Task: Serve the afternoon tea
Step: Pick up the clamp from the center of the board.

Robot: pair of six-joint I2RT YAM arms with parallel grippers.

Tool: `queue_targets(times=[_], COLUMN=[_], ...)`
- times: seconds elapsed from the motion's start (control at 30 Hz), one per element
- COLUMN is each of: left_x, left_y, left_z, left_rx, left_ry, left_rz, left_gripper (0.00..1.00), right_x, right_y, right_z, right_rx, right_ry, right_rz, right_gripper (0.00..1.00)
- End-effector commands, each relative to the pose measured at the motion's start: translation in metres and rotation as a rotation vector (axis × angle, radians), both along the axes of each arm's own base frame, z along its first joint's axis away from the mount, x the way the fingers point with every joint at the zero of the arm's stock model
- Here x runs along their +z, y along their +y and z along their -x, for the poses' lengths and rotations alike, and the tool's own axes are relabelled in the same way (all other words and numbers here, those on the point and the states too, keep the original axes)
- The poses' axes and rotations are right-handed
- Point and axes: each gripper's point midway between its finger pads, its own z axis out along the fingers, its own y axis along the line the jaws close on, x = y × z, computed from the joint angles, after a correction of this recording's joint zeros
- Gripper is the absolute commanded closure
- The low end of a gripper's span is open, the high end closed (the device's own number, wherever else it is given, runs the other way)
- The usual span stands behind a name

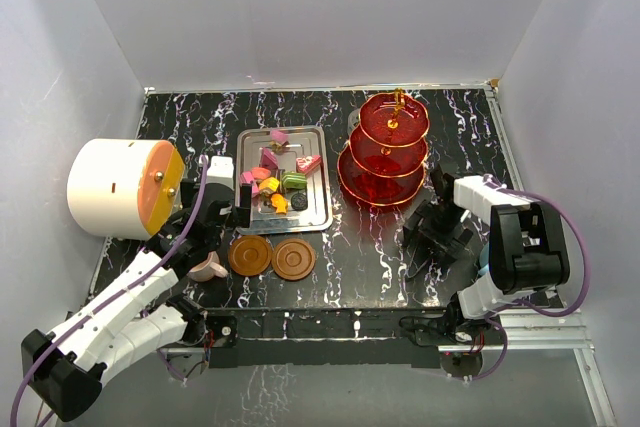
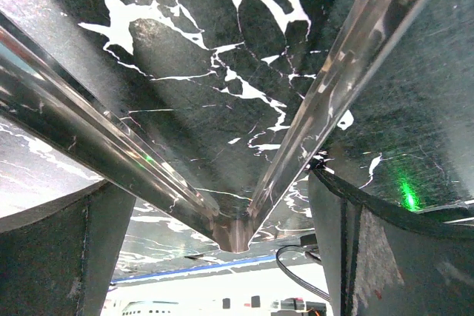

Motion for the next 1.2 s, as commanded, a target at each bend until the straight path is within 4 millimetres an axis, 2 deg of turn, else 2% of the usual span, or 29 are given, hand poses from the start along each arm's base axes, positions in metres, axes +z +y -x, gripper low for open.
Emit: queue_targets(times=[0.0, 0.73, 0.87, 1.03, 1.17], left_x=[0.015, 0.020, 0.020, 0.019, 0.017], left_y=[0.005, 0.011, 0.009, 0.008, 0.003], left_z=[-0.002, -0.002, -0.001, -0.001, -0.001], left_rx=[0.030, 0.054, 0.045, 0.039, 0.020], left_ry=[-0.035, -0.059, -0.059, -0.056, -0.055], left_rz=[-0.003, 0.005, 0.016, 0.023, 0.038], left_gripper=[0.01, 0.01, 0.01, 0.01, 0.01], right_x=[-0.011, -0.015, -0.012, -0.010, -0.012], right_y=[-0.005, -0.011, -0.006, -0.015, -0.014], right_z=[-0.036, -0.051, -0.047, -0.045, -0.050], right_rx=[0.020, 0.061, 0.066, 0.050, 0.033], right_ry=[-0.139, -0.139, -0.143, -0.149, -0.149], right_rz=[0.049, 0.087, 0.069, 0.121, 0.122], right_gripper=[0.02, 0.05, 0.03, 0.02, 0.08])
